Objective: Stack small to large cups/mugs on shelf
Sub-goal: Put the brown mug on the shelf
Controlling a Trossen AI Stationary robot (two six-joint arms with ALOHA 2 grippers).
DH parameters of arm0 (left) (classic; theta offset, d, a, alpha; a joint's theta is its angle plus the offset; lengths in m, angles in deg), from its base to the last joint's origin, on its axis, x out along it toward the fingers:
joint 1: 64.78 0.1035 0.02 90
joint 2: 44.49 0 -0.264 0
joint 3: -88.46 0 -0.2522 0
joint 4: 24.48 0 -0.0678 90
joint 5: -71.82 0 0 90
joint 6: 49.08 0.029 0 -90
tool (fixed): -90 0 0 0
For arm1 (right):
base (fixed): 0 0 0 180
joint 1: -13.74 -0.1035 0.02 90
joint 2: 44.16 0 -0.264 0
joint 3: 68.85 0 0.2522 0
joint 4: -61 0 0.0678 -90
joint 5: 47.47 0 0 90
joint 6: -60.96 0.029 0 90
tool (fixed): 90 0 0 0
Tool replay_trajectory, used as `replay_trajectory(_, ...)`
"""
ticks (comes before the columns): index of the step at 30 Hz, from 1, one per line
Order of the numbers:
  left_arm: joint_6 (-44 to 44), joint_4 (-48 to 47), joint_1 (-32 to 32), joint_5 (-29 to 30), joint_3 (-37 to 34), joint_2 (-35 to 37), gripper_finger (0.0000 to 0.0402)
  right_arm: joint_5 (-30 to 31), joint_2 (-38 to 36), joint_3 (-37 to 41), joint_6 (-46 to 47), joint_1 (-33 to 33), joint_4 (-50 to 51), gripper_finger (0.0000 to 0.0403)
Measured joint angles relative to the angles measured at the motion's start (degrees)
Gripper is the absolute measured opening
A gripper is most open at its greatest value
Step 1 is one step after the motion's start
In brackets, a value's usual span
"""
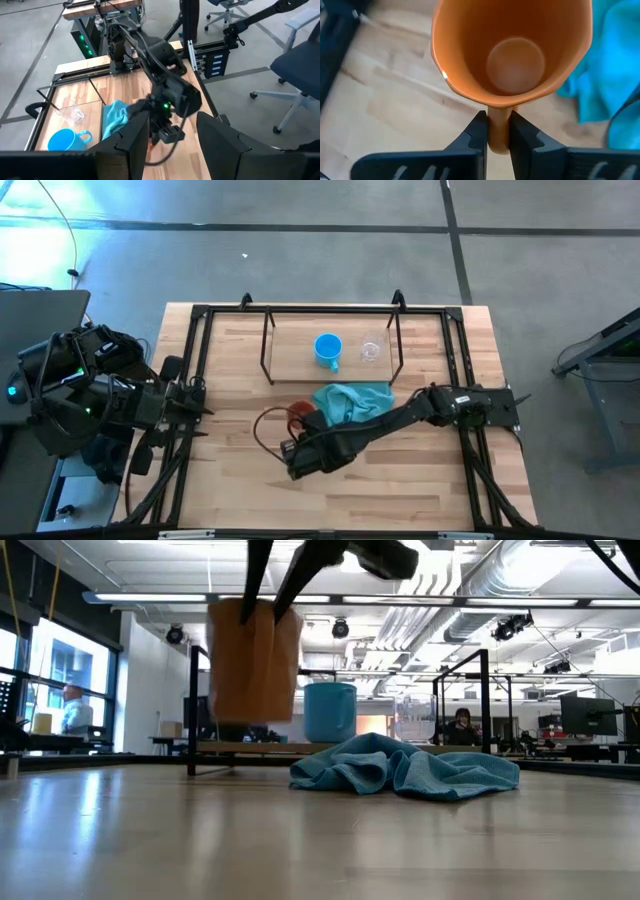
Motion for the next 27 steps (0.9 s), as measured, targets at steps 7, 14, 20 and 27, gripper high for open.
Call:
replay_trajectory(7, 0.0, 0.0, -0.9, -0.3, 0.0, 0.0, 0.0154, 2.2, -3.6, -0.1, -1.0, 2.9, 4.4, 0.0027)
replay_trajectory(14, -0.5, 0.0, -3.5, 1.9, 0.0, 0.0, 0.0154, 1.2, -4.2, -0.1, -5.7, 6.8, 1.2, 0.0027)
replay_trajectory(20, -2.3, 0.0, -5.9, 3.8, 0.0, 0.0, 0.0154, 0.5, -4.2, -0.1, -10.6, 10.7, -1.9, 0.0027)
replay_trajectory(27, -5.6, 0.0, -8.1, 6.6, -3.5, 0.4, 0.0154, -0.5, -4.1, -0.1, -13.6, 14.9, -3.2, 0.0027)
